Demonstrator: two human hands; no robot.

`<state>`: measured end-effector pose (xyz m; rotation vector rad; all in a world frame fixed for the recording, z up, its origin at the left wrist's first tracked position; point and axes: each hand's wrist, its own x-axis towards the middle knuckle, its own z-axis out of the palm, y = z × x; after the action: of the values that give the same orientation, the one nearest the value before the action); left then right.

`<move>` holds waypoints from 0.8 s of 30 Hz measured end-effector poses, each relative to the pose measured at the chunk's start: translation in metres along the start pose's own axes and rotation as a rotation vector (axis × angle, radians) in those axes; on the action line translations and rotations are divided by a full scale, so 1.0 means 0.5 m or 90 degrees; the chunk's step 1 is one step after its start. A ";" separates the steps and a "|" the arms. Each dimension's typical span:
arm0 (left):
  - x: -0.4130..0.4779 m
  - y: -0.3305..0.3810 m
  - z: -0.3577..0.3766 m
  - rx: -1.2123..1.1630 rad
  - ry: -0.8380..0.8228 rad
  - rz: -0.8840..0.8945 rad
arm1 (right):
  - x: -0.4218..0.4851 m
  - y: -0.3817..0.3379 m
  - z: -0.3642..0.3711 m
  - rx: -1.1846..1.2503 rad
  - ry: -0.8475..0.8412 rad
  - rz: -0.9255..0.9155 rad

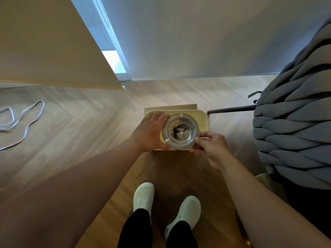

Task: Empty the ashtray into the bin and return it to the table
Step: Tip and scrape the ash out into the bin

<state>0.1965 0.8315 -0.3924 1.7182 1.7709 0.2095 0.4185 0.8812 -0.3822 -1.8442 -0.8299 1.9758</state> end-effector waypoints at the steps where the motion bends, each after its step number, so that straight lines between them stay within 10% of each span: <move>1: 0.003 -0.004 0.001 0.004 0.002 0.002 | 0.005 0.000 0.001 0.000 -0.002 0.000; 24: 0.005 -0.054 0.021 0.149 -0.112 -0.076 | 0.044 0.004 0.004 -0.082 0.065 -0.067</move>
<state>0.1798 0.8272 -0.4162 1.7239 1.8153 -0.2016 0.4143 0.8924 -0.4010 -1.9127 -1.0210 1.7867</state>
